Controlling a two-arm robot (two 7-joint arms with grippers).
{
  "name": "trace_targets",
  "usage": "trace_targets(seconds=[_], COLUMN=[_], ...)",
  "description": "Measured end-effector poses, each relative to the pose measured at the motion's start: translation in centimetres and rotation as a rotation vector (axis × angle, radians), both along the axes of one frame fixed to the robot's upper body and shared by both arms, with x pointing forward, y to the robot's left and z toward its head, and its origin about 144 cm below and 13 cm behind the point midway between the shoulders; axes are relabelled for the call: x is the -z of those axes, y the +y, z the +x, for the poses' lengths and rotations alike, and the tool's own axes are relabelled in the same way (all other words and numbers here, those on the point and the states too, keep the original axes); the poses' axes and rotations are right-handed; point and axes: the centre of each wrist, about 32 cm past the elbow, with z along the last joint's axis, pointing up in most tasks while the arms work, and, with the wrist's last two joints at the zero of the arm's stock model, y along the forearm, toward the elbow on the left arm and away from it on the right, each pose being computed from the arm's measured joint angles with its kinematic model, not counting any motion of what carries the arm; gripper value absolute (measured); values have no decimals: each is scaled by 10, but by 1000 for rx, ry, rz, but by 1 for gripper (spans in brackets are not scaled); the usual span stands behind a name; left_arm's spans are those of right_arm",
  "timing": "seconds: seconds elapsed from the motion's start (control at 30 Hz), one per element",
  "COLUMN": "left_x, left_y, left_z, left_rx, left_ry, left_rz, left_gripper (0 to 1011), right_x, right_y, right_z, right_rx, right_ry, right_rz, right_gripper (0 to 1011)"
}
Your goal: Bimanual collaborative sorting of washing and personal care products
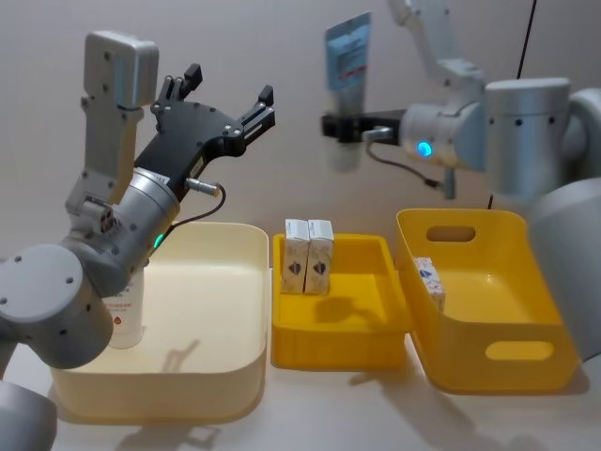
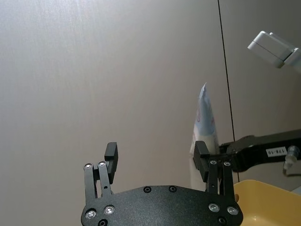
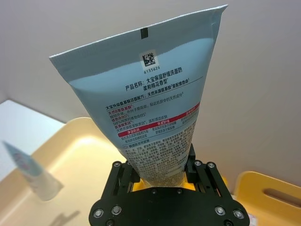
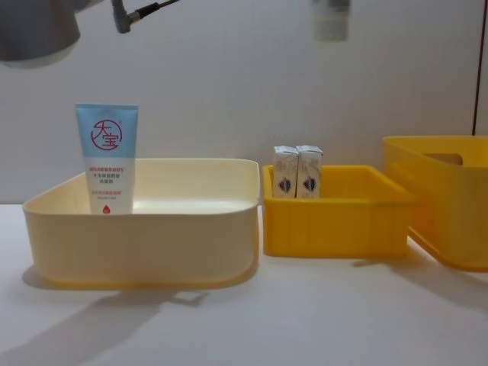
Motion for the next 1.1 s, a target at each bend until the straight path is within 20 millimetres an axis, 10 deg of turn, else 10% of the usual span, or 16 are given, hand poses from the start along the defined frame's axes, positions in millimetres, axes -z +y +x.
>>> trace_targets(seconds=[1.1], left_x=[0], left_y=[0], left_z=[0], left_rx=[0], left_ry=[0], left_rz=[0], left_gripper=[1003], right_x=[-70], right_y=[-88], right_z=[67], right_rx=[248], right_ry=[337], right_rz=[-191], right_gripper=[506])
